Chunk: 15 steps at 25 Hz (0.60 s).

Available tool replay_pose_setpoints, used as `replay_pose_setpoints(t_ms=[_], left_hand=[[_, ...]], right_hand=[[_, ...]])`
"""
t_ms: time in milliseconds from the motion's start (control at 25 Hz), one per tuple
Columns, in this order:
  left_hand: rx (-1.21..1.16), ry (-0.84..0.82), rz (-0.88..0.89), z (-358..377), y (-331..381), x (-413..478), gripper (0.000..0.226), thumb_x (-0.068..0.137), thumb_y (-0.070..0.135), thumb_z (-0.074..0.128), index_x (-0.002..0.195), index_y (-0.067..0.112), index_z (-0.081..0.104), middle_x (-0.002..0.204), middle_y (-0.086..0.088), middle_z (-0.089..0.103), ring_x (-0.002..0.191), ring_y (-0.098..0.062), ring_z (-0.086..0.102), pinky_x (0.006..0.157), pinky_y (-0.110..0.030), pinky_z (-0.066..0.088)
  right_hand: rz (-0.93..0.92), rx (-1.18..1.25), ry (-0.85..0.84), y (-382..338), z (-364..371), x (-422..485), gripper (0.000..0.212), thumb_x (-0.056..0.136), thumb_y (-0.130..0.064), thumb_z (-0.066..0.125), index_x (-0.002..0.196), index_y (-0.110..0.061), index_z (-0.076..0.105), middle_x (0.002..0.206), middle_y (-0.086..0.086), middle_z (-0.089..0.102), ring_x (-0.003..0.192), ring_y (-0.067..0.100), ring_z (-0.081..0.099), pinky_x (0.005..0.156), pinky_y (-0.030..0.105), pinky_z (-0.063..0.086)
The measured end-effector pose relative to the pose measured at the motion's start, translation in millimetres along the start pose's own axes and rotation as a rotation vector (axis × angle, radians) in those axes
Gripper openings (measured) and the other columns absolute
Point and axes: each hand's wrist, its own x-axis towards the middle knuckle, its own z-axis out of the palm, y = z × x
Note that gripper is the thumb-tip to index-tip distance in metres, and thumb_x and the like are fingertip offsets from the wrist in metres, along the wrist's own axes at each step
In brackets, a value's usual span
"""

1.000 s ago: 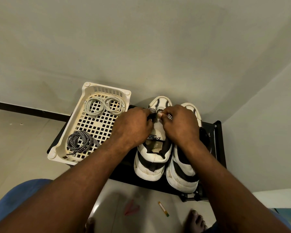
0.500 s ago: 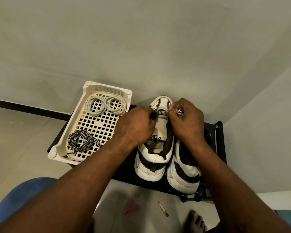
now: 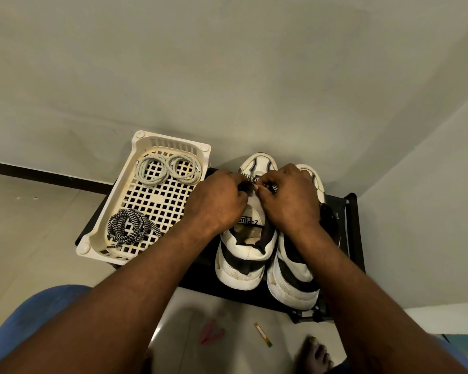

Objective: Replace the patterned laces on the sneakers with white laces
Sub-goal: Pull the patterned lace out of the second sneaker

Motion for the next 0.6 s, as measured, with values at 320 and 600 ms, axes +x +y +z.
replay_pose_setpoints(t_ms=[320, 600], left_hand=[[-0.302, -0.002, -0.133, 4.9, 9.9, 0.4, 0.042, 0.093, 0.006, 0.056, 0.128, 0.024, 0.072, 0.107, 0.01, 0.068, 0.093, -0.004, 0.063, 0.08, -0.01, 0.046], [-0.484, 0.034, -0.261, 7.8, 9.4, -2.7, 0.041, 0.091, 0.004, 0.056, 0.121, 0.024, 0.076, 0.121, 0.005, 0.074, 0.111, -0.01, 0.067, 0.102, -0.032, 0.053]], right_hand=[[0.075, 0.158, 0.109, -8.6, 0.1, -7.4, 0.003, 0.087, -0.021, 0.066, 0.089, -0.022, 0.069, 0.106, -0.002, 0.059, 0.1, 0.021, 0.057, 0.084, 0.042, 0.052], [0.051, 0.08, 0.012, -5.0, -2.2, -3.6, 0.024, 0.089, -0.037, 0.074, 0.113, -0.034, 0.075, 0.118, -0.005, 0.058, 0.118, 0.022, 0.048, 0.096, 0.042, 0.048]])
